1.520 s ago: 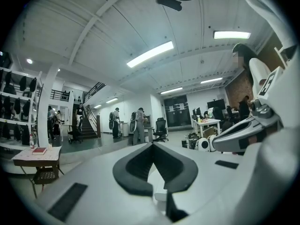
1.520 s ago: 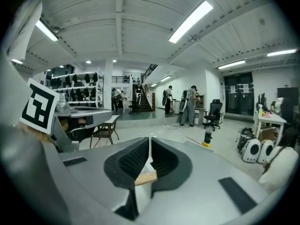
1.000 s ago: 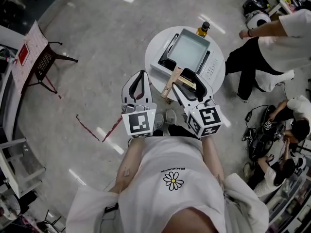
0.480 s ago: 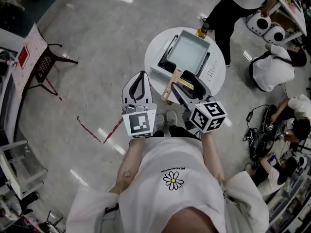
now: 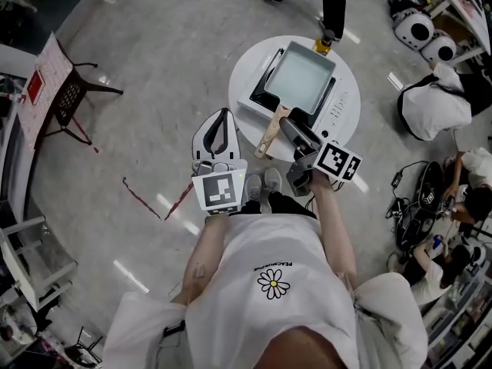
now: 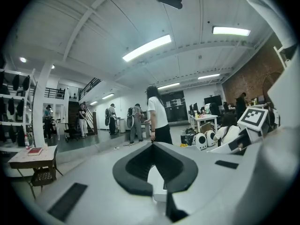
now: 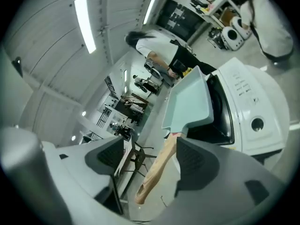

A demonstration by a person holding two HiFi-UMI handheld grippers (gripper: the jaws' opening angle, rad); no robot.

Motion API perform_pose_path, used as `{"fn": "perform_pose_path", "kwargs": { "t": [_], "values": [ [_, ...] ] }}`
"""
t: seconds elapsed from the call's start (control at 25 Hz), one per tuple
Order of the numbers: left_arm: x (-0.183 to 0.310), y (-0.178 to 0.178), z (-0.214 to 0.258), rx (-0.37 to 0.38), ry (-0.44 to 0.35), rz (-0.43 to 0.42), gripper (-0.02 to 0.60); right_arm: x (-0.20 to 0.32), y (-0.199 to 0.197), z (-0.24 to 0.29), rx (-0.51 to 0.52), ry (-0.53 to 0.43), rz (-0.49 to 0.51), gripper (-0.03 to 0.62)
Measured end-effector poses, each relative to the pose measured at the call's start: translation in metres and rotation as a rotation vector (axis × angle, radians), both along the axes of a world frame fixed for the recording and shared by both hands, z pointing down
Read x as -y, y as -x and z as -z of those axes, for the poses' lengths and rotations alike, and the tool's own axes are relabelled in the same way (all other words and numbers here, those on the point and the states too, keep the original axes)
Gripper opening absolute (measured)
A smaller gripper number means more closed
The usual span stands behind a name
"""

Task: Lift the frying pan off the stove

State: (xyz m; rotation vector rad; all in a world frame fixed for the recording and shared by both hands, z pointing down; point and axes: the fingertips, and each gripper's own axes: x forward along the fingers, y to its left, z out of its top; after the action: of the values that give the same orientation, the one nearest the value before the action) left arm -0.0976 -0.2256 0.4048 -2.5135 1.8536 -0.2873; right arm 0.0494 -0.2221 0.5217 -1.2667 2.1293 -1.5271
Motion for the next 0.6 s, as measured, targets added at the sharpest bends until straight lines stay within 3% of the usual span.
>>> {"fn": "perform_pose_path", "kwargs": {
  "t": [0.28,0.6],
  "values": [
    [0.003,-0.001,-0.010,0.008,0.034,-0.002,-0.001,0.007,0.007,-0.043,0.223,0.167,-0.024,0.353],
    [0.003,0.005,-0.018,0.017,0.067,0.011,-0.002,0.008,0.033,-0.060,0.665,0.312,0.013,0.347]
  ]
}}
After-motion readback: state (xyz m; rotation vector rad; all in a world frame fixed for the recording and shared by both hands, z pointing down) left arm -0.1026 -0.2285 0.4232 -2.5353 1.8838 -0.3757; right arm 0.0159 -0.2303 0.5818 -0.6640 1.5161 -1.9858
